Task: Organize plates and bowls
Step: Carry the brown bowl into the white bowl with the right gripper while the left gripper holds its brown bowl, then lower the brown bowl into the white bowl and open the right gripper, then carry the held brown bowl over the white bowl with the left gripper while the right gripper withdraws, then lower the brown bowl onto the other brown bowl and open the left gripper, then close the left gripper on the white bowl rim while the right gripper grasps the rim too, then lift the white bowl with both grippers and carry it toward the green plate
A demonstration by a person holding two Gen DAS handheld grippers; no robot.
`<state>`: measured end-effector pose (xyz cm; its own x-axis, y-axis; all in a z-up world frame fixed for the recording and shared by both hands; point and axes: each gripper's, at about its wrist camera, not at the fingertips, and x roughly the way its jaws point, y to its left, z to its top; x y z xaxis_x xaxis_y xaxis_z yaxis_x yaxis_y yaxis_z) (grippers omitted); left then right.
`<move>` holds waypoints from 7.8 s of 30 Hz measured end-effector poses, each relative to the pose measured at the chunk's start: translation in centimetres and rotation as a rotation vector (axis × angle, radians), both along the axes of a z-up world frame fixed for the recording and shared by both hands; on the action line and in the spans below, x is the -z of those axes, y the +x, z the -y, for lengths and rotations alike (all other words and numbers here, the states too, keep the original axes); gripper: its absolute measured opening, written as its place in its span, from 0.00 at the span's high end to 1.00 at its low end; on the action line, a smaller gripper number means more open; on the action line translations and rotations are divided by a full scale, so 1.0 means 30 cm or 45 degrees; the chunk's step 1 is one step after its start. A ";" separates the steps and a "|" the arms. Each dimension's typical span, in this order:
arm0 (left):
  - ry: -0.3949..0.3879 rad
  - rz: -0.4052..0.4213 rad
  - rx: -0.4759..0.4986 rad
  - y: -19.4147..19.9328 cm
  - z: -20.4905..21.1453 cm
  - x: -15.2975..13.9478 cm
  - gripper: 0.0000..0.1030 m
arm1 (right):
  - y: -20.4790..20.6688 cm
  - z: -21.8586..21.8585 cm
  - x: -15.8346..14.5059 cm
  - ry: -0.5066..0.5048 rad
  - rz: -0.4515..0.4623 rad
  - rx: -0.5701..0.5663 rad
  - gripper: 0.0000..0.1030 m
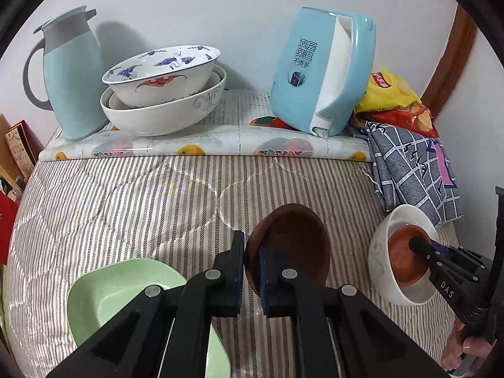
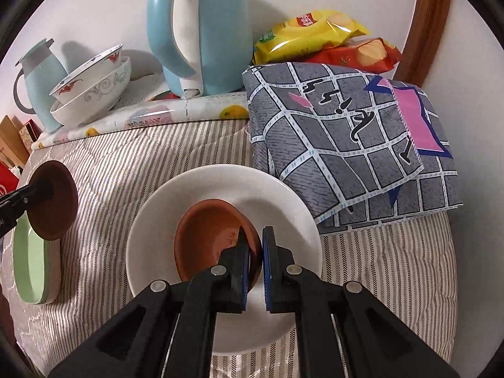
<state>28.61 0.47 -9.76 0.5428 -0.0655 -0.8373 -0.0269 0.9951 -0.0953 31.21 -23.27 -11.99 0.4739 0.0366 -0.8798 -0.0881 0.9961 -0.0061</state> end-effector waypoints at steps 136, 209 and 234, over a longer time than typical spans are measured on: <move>-0.008 -0.039 0.209 -0.034 0.420 -0.023 0.64 | -0.277 0.264 -0.176 0.058 0.154 0.063 0.47; 0.072 -0.189 0.288 0.059 0.482 0.193 0.88 | -0.046 0.154 0.055 0.150 -0.092 0.056 0.89; 0.034 -0.175 0.255 -0.025 0.439 0.137 0.90 | -0.114 0.162 0.037 0.178 -0.103 0.081 0.92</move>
